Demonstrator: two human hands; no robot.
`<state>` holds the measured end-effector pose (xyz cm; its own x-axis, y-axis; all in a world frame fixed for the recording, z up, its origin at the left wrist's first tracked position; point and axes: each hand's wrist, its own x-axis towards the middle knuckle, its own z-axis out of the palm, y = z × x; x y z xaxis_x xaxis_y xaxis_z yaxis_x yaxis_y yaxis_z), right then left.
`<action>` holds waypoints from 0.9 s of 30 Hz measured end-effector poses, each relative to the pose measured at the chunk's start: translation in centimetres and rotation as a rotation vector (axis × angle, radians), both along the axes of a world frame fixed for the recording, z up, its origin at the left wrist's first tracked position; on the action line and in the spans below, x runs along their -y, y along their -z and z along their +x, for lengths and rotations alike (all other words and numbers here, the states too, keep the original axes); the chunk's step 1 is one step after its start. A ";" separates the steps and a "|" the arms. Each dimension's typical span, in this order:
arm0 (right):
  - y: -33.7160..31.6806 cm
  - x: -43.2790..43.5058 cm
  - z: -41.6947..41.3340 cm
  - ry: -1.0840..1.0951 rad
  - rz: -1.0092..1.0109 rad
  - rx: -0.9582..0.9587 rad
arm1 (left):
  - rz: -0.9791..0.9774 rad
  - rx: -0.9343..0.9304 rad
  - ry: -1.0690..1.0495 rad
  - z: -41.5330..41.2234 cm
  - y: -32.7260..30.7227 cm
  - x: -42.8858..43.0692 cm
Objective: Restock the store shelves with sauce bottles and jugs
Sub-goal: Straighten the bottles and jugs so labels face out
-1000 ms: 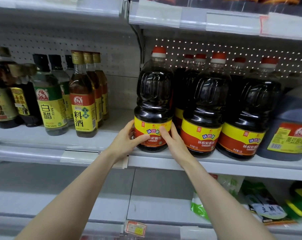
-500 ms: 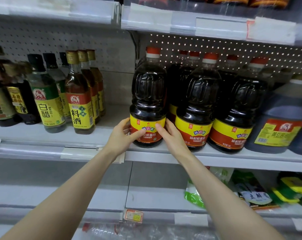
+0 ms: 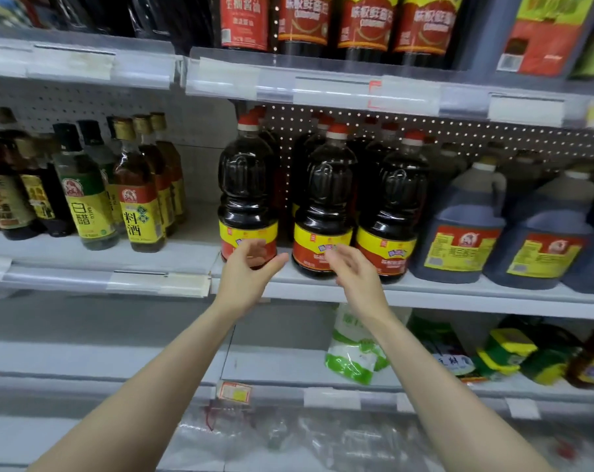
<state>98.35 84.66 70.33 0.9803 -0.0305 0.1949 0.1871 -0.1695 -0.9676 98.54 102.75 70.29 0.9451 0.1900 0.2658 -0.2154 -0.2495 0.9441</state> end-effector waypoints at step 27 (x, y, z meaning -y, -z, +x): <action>4.6 3.0 9.2 -0.062 0.015 0.158 | -0.014 0.067 0.297 9.9 4.8 4.9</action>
<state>107.51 81.66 65.74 0.9378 0.0254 0.3463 0.3464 -0.1390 -0.9277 108.48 97.85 65.50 0.9402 -0.0881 0.3290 -0.3392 -0.1538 0.9281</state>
